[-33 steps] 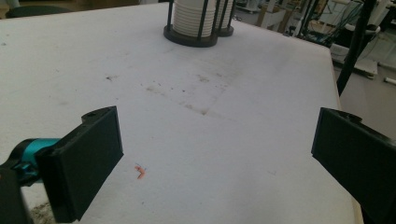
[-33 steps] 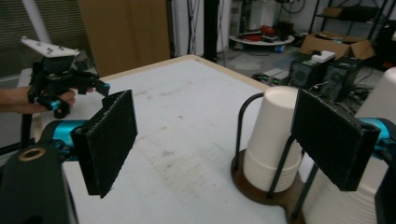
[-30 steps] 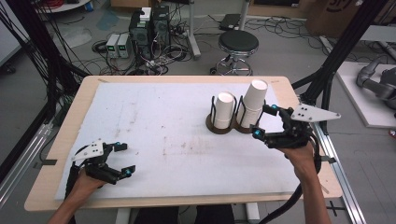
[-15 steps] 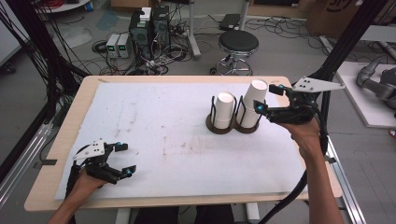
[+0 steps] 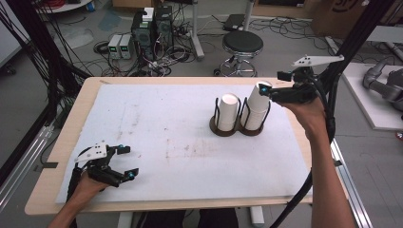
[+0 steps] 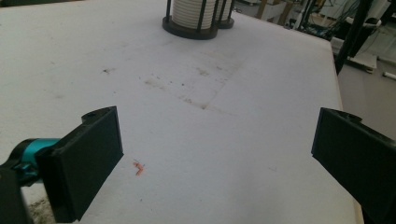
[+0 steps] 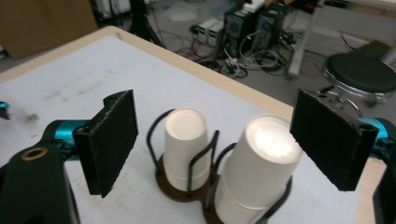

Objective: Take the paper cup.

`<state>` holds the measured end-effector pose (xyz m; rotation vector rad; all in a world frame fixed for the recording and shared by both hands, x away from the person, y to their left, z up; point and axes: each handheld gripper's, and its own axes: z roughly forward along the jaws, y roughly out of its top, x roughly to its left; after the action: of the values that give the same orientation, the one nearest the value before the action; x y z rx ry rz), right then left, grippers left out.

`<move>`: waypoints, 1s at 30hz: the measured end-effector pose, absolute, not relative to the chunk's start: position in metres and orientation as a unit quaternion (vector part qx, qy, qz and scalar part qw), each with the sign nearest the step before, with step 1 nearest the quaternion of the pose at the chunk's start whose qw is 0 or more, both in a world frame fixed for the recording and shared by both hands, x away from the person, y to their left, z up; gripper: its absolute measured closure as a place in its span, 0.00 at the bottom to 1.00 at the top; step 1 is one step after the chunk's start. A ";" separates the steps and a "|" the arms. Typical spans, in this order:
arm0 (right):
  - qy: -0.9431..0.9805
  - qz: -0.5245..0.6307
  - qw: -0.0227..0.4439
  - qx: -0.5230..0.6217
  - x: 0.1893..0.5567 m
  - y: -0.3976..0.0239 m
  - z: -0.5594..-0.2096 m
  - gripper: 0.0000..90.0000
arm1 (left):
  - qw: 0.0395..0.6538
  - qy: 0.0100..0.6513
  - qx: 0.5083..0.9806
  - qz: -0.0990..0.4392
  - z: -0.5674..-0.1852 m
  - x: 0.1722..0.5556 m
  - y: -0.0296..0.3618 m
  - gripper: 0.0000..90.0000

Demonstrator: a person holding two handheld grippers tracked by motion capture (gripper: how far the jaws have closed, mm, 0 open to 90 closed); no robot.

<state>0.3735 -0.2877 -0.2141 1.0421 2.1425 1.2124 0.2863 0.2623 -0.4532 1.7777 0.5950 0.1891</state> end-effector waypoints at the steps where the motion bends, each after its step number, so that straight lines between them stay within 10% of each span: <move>1: 0.780 0.436 0.232 0.385 0.376 -0.288 -0.213 0.18 | 0.588 0.255 0.763 0.081 -0.453 0.286 0.262 0.02; 30: 0.828 0.341 0.217 0.389 0.432 -0.287 -0.187 0.19 | 0.584 0.250 0.768 0.084 -0.453 0.286 0.261 0.02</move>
<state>0.4317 -0.2874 -0.1867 1.0770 2.2925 0.9446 0.2861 0.2612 -0.4531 1.7920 0.5836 0.1959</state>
